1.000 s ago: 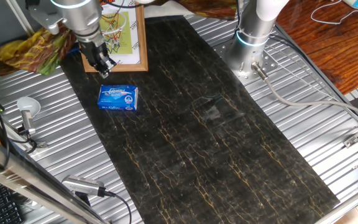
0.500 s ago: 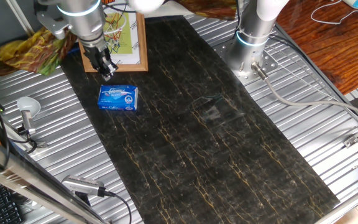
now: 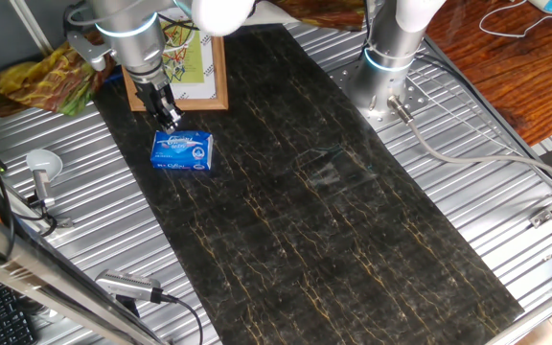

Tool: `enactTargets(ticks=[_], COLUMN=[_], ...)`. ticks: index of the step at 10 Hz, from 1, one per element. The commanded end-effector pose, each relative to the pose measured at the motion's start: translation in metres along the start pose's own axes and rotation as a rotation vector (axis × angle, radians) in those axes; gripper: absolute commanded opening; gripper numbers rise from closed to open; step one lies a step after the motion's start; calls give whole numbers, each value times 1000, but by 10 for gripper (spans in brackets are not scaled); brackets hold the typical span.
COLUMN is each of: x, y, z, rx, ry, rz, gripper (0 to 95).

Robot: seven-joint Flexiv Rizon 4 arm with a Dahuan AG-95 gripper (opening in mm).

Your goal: Grab a basketball, release it and shoot it into the basket

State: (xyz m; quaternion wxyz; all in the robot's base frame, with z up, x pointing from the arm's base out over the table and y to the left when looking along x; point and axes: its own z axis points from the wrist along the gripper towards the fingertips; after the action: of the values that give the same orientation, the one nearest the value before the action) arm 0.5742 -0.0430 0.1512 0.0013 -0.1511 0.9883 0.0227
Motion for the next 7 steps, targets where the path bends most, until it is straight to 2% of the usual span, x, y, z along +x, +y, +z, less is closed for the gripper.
enactTargets(ticks=[1, 2, 7], x=[1, 1, 1], y=[0, 0, 0], z=[-1, -1, 0], rx=[6, 11, 20], ry=[-1, 3, 6], rz=[-6, -27, 9], gripper=[0, 0, 0])
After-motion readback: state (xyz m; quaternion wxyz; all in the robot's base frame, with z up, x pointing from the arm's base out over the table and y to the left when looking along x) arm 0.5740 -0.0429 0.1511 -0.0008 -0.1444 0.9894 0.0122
